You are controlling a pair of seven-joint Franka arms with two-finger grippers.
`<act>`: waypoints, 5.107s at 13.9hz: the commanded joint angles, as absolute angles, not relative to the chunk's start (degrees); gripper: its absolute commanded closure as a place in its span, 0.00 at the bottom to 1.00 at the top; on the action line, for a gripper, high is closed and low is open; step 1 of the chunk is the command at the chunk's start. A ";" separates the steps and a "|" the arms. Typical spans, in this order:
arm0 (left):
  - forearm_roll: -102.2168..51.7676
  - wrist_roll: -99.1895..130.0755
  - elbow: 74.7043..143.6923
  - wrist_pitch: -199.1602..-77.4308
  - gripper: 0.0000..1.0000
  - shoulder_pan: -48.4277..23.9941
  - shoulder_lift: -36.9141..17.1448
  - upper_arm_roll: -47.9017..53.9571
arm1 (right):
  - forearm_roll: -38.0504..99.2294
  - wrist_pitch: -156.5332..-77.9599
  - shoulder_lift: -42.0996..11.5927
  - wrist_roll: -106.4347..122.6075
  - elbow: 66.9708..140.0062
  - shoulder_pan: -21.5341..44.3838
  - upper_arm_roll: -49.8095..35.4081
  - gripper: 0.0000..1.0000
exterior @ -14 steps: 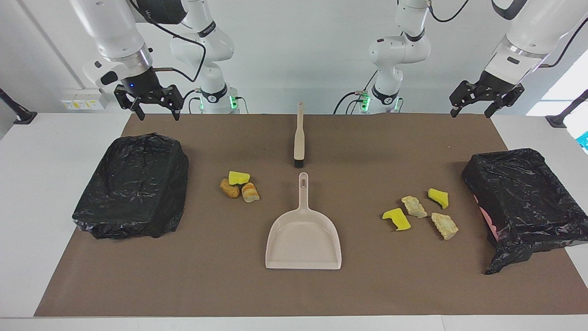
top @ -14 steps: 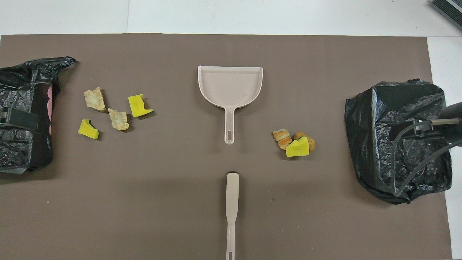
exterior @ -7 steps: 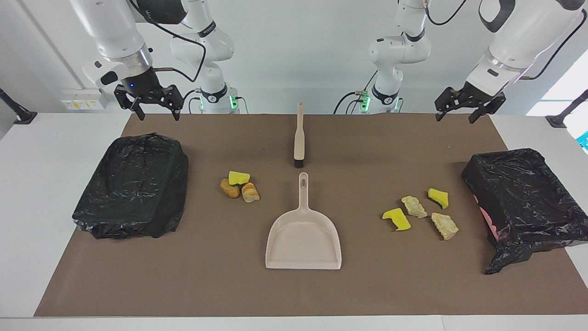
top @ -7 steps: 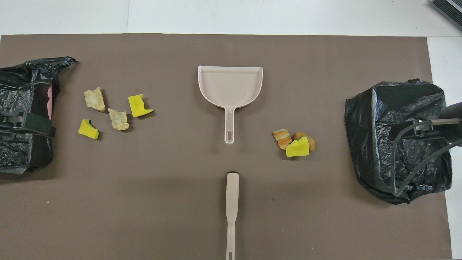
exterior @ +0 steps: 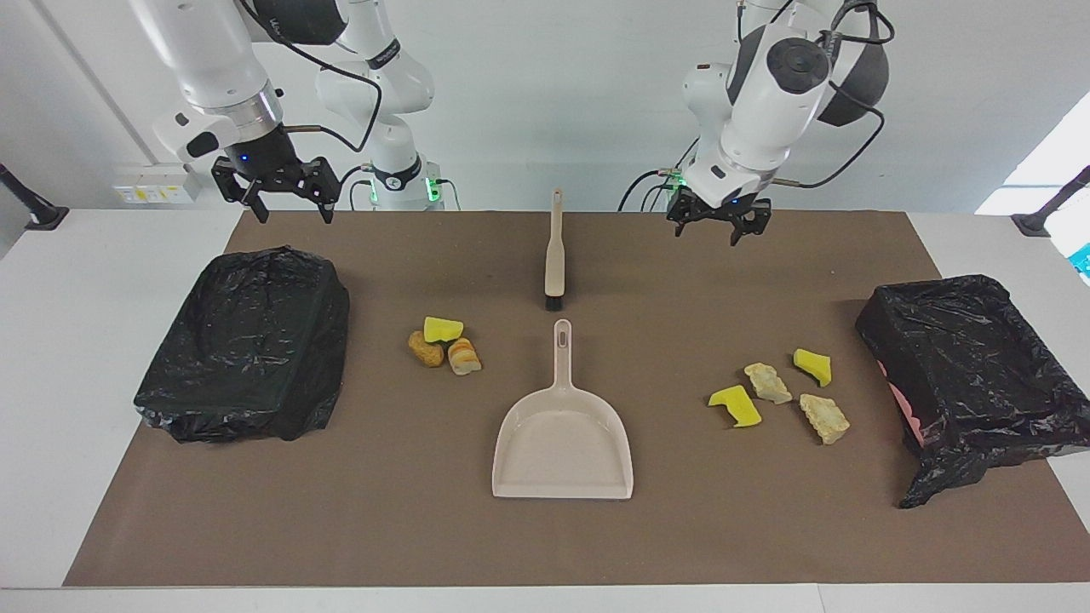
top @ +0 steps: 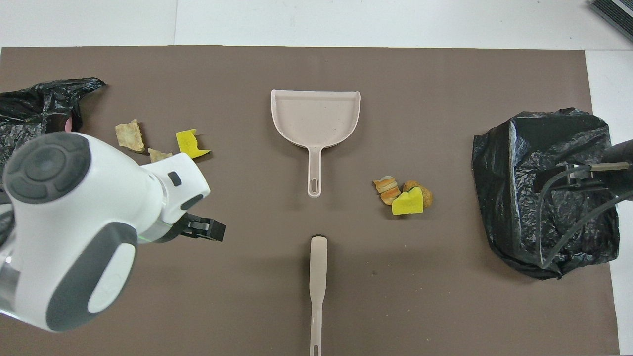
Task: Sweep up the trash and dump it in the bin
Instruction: 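Reach the right gripper to the dustpan handle while the left gripper reaches the brush, then grasp the brush with the left gripper while the right gripper lifts the dustpan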
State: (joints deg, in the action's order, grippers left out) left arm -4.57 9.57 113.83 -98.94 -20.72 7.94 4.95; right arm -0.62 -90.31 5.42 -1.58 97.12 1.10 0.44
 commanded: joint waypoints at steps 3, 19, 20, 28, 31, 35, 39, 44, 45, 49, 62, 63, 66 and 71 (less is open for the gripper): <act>-5.10 18.80 127.77 -108.18 0.00 -32.68 14.14 3.78 | 0.79 -90.53 4.92 0.09 96.33 0.26 0.26 0.00; -5.01 45.97 140.54 -137.11 0.01 -58.45 6.95 3.78 | 0.79 -101.69 0.26 -5.09 102.22 6.76 -0.44 0.00; -5.01 45.97 140.54 -137.02 0.15 -58.45 6.60 3.78 | 0.79 -101.69 0.26 -6.14 102.22 7.03 -0.44 0.00; -5.01 46.75 139.05 -136.06 0.50 -57.66 4.92 3.60 | 0.70 -106.17 -10.44 -11.77 94.32 14.66 -0.44 0.00; -5.01 46.85 138.34 -135.18 0.75 -57.57 5.01 3.60 | -0.26 -107.05 -17.90 -16.07 89.06 19.13 -0.53 0.00; -5.01 46.85 138.34 -131.33 1.00 -56.52 5.45 3.17 | 0.26 -107.57 -26.88 -23.63 79.91 22.23 -0.61 0.00; -4.40 45.97 138.34 -121.40 1.00 -48.80 10.54 3.08 | 0.97 -110.99 -30.75 -31.36 78.31 25.22 -1.84 0.00; -1.94 37.38 136.68 -119.27 1.00 -34.04 11.87 3.08 | 2.81 -114.43 -33.39 -32.70 77.70 26.72 -3.78 0.00; -0.45 35.35 135.89 -119.27 1.00 -31.06 11.78 3.08 | 2.90 -114.78 -33.66 -32.70 77.87 27.24 -3.78 0.00; 5.95 29.01 127.64 -115.50 1.00 -21.29 7.75 3.08 | 3.34 -114.70 -32.87 -32.43 80.86 27.77 -3.78 0.00; 13.89 0.10 108.81 -121.72 1.00 4.91 -13.35 3.08 | 3.43 -115.84 -32.17 -30.06 84.29 27.69 -4.13 0.84; 13.54 -2.61 108.81 -121.47 1.00 5.79 -13.53 3.25 | 3.34 -115.67 -32.17 -29.10 84.20 27.69 -4.13 1.00; 11.79 -6.93 110.73 -118.31 1.00 5.28 -12.75 3.78 | 3.43 -113.29 -32.17 -24.62 83.41 27.34 -4.91 1.00; 1.51 -14.68 116.27 -117.16 1.00 0.02 -9.49 3.87 | 2.29 -113.12 -29.45 1.63 84.19 25.59 -5.27 1.00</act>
State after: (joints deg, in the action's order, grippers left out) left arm 4.25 -12.78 112.73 -118.02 3.28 -12.45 4.36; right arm 1.89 -114.01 -32.62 -7.68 82.59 27.80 -4.48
